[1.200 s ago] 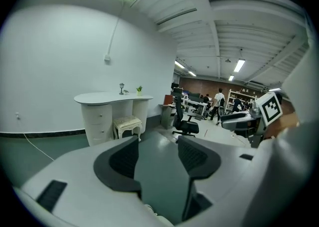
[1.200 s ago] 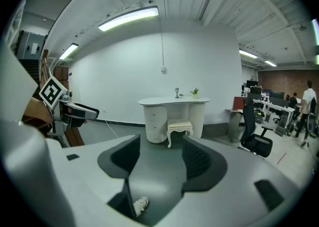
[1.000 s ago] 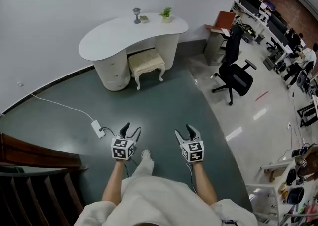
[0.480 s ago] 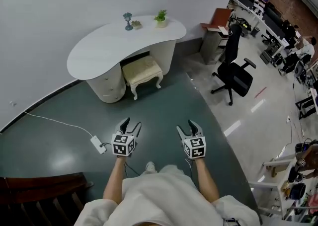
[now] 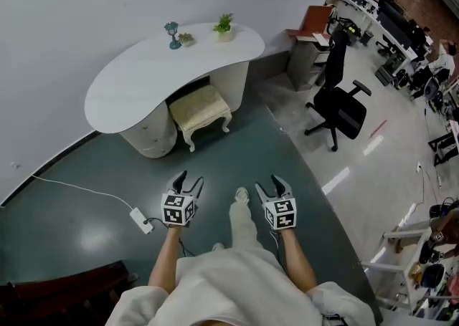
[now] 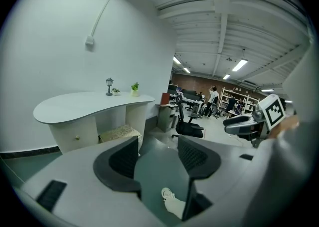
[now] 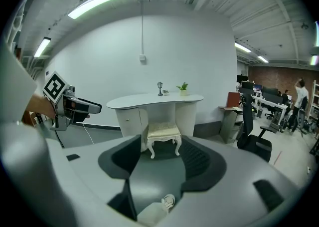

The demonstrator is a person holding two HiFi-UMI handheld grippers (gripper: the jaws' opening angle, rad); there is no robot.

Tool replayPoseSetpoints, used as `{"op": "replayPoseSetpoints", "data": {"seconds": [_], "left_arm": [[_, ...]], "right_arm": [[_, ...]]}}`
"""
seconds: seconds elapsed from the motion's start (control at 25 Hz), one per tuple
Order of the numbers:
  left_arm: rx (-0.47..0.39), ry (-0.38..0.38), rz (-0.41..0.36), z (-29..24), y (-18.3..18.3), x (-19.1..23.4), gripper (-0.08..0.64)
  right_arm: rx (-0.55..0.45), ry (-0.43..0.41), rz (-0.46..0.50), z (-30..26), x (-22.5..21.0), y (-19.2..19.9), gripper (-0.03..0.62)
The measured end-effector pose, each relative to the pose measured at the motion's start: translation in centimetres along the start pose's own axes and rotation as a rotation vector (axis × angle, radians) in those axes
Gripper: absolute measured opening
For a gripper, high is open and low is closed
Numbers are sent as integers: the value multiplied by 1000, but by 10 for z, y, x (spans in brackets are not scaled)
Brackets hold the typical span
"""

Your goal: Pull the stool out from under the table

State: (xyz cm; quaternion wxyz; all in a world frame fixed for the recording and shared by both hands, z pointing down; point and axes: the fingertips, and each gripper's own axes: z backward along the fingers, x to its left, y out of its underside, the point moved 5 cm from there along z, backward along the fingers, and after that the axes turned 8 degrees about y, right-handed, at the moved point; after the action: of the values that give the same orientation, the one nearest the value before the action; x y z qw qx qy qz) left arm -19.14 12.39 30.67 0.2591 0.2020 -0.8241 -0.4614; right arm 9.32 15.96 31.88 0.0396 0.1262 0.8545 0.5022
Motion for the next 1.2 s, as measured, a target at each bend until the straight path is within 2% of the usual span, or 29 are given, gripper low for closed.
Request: {"op": "replayPoseSetpoints", "data": {"seconds": [0.44,0.72,0.96,1.2], "left_arm": [[22,-51,30,-132,-87,40,238],[38,-70,47,-215,-132,53,238],[83,-91,49,-254,-142,63,238],[91,-130,83,-268,-141,80,238]], "right_arm": [[2,-65,6,-129,-97,-76,249],[10,-98,-5,-199,-155,-105,249],[44,-124,-17,-237,-180,-108,249],[76,-183,-1,-273,-179,-111,249]]}}
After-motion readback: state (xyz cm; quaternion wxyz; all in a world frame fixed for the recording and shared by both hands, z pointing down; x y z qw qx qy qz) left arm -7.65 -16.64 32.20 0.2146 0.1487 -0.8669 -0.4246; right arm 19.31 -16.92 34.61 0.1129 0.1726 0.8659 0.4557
